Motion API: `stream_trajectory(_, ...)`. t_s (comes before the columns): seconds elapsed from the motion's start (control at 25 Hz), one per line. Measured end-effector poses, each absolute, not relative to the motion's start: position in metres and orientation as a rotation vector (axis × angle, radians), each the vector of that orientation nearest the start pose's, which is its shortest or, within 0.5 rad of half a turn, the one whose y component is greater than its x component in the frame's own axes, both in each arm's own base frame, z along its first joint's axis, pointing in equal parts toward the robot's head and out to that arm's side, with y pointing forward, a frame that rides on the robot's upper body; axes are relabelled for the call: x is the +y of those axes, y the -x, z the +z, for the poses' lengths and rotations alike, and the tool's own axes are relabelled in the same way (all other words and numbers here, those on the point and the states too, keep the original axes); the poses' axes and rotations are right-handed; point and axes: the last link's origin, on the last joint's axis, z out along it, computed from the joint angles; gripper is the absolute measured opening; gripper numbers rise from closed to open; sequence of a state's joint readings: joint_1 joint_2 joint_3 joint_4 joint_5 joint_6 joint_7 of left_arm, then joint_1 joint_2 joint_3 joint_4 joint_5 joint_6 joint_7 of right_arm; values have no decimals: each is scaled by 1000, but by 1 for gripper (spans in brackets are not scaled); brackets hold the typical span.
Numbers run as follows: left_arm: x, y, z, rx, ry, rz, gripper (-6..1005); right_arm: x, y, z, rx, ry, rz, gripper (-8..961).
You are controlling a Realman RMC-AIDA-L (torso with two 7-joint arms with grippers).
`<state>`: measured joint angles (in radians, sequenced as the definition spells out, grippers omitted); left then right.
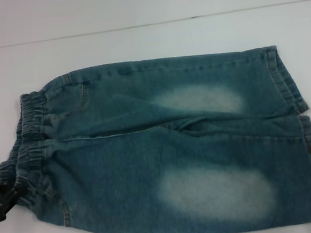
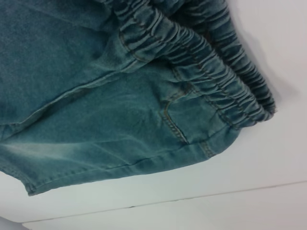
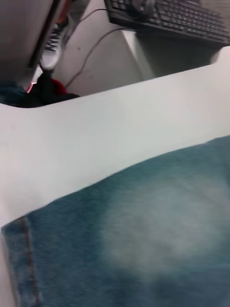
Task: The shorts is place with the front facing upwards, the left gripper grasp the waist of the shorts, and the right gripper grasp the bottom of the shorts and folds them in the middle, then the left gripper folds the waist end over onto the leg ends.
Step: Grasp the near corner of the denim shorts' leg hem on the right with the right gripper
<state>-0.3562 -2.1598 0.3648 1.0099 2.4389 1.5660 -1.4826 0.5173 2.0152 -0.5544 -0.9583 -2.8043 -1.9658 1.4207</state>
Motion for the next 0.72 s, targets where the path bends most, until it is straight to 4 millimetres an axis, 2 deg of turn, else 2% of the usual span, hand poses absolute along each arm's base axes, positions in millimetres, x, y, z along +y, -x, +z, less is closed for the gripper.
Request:
stream_trajectory(0.44, 272, 356, 49, -933, 2450, -209, 52, 265, -322, 42, 763, 3137, -310, 798)
stream_trajectory(0.72, 273, 355, 47, -932, 2453, -213, 52, 264, -319, 38, 755, 3149, -273, 794)
